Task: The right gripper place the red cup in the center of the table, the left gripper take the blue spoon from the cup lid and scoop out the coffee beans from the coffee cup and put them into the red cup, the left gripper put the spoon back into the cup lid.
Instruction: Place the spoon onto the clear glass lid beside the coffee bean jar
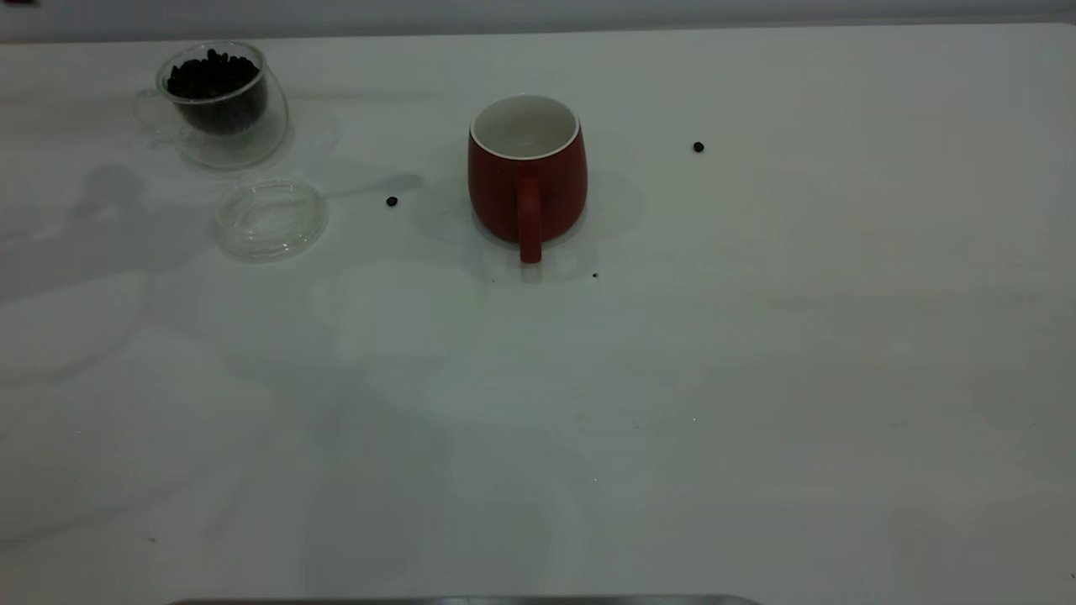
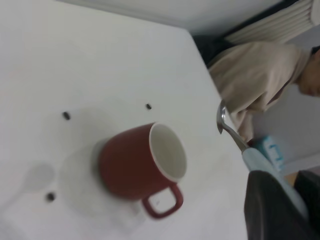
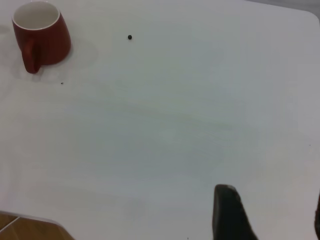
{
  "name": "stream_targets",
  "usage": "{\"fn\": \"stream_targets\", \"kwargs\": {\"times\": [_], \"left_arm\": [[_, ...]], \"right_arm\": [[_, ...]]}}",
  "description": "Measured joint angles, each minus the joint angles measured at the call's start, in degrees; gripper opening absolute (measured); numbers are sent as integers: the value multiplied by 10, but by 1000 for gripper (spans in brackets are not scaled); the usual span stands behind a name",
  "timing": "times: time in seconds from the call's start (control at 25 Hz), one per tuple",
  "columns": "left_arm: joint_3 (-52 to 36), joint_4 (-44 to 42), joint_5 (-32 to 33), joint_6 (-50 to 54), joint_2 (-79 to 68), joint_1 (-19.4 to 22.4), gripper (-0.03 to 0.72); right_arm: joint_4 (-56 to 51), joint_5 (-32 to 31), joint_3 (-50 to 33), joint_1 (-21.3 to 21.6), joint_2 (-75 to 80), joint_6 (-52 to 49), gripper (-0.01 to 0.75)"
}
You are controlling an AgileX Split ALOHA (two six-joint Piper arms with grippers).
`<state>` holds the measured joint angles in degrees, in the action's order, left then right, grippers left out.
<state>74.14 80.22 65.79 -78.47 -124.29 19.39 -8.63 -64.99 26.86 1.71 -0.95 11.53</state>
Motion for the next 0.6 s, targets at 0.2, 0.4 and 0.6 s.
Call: {"fn": "stream_targets", "kwargs": {"times": [0.2, 0.4, 0.6], "left_arm": [[-9, -70, 7, 25, 18, 59, 126], [-45, -92, -20, 31, 11, 110, 126], [-67, -129, -96, 47, -43, 136, 126]], "right_arm": [[0, 0, 0, 0, 0, 0, 438], [0, 0, 0, 0, 0, 0, 438], [0, 0, 0, 0, 0, 0, 438]]}}
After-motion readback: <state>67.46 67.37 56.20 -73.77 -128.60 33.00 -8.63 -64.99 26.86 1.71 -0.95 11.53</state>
